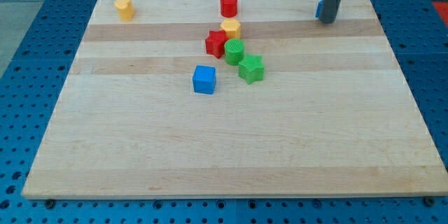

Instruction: Move blue triangle towards top right

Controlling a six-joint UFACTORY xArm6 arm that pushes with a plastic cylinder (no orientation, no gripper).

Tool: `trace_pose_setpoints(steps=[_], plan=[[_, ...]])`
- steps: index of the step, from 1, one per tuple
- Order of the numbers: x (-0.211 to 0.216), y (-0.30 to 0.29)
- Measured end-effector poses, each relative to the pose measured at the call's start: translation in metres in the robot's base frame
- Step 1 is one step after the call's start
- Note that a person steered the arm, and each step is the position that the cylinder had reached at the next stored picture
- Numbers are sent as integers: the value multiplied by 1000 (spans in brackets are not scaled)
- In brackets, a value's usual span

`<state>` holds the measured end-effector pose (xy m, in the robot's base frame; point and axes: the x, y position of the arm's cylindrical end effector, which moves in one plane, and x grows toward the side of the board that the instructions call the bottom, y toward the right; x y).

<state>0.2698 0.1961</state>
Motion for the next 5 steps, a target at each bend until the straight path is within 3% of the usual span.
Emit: trace_pose_setpoints(steps=[4, 5], plan=[[-16, 2], [4, 2]])
